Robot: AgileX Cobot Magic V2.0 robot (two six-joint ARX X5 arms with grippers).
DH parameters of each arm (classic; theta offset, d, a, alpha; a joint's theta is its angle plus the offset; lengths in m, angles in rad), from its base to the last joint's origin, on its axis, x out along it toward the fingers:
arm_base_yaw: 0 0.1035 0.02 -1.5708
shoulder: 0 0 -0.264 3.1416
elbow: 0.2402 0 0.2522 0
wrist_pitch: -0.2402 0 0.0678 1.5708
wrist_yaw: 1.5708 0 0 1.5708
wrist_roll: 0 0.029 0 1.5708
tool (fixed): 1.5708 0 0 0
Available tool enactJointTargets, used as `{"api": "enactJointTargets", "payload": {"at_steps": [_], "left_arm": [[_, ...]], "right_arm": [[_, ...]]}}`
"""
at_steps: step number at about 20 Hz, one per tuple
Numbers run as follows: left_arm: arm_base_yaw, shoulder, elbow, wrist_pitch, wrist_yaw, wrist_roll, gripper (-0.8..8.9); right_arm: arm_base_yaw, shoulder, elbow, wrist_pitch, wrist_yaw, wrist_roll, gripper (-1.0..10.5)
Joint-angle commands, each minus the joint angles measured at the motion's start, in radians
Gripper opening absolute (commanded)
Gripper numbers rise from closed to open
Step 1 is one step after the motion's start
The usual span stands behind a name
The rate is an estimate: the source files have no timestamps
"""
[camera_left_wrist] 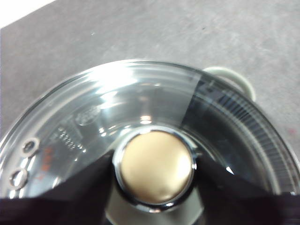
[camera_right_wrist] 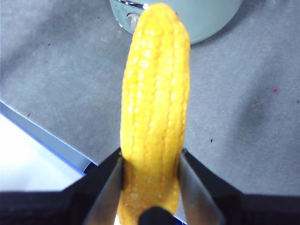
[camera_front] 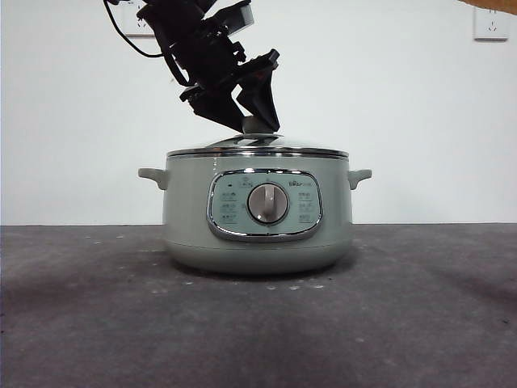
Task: Pick up the corn,open the lid,put the corn in the pot,close the lid
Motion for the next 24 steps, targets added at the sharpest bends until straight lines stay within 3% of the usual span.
{"api": "enactJointTargets", "payload": {"at_steps": [1, 13, 24], "left_arm": [[0.003, 0.015, -0.004, 0.0, 0.0, -0.014, 0.14], [0.004, -0.047, -0.004, -0.001, 0.005, -0.014, -0.08], [0.036, -0.284, -0.004, -0.074, 0.004, -0.006, -0.08]], "right_arm": [[0.001, -0.002, 0.001, 0.005, -0.001, 0.005, -0.1], [0.001, -0.002, 0.001, 0.007, -0.001, 0.005, -0.1], [0.001, 0.012, 0.001, 0.122, -0.024, 0.004, -0.1]]}}
